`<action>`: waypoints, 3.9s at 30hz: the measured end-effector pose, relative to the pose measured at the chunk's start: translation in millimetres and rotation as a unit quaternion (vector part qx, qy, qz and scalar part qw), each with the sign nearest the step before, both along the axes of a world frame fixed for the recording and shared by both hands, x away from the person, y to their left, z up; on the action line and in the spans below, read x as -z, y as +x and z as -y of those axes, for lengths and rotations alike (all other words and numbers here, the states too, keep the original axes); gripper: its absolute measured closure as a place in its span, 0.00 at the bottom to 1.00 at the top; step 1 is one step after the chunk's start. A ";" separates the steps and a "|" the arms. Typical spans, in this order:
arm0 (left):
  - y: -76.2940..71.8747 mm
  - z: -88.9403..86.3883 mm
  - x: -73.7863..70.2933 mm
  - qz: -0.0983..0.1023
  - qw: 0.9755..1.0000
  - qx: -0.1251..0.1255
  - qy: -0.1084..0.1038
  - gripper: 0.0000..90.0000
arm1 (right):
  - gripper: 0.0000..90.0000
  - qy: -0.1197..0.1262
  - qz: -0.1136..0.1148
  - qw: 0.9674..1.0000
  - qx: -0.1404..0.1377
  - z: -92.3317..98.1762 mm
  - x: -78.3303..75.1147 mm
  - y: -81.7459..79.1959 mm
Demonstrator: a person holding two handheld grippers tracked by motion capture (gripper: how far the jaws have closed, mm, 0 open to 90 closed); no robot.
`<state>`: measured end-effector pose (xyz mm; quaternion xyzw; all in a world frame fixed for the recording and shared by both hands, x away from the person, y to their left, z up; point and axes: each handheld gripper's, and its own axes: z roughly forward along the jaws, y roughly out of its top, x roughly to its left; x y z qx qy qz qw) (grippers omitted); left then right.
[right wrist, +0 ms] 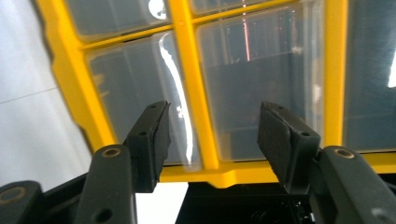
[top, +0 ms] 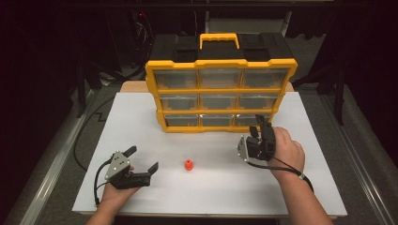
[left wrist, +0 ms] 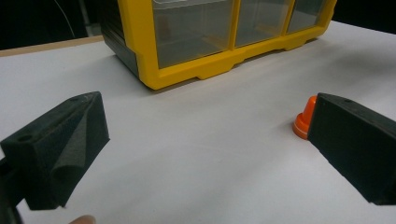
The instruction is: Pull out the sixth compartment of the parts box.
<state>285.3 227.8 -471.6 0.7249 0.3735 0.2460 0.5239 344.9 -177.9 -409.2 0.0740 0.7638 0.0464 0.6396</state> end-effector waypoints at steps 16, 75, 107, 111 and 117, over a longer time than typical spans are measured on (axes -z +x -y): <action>-0.5 0.2 -0.3 0.002 1.000 0.004 0.004 0.00 | 0.61 -0.007 0.038 0.999 0.005 -2.6 -37.7 16.1; 0.9 -2.2 -0.3 -0.007 1.000 0.003 -0.003 0.00 | 0.87 -0.102 0.051 0.993 0.008 -7.8 -46.6 45.1; 3.4 -1.6 1.4 -0.017 1.000 0.004 -0.009 0.00 | 0.88 -0.092 0.054 0.994 -0.015 -1.9 -47.4 -30.3; 2.9 -1.4 1.2 -0.017 1.000 0.005 -0.006 0.00 | 0.88 -0.090 0.056 0.994 -0.016 -1.6 -47.7 -38.3; 2.8 -1.8 0.9 -0.017 1.000 0.005 -0.006 0.00 | 0.88 -0.092 0.057 0.994 -0.020 -0.3 -47.3 -49.8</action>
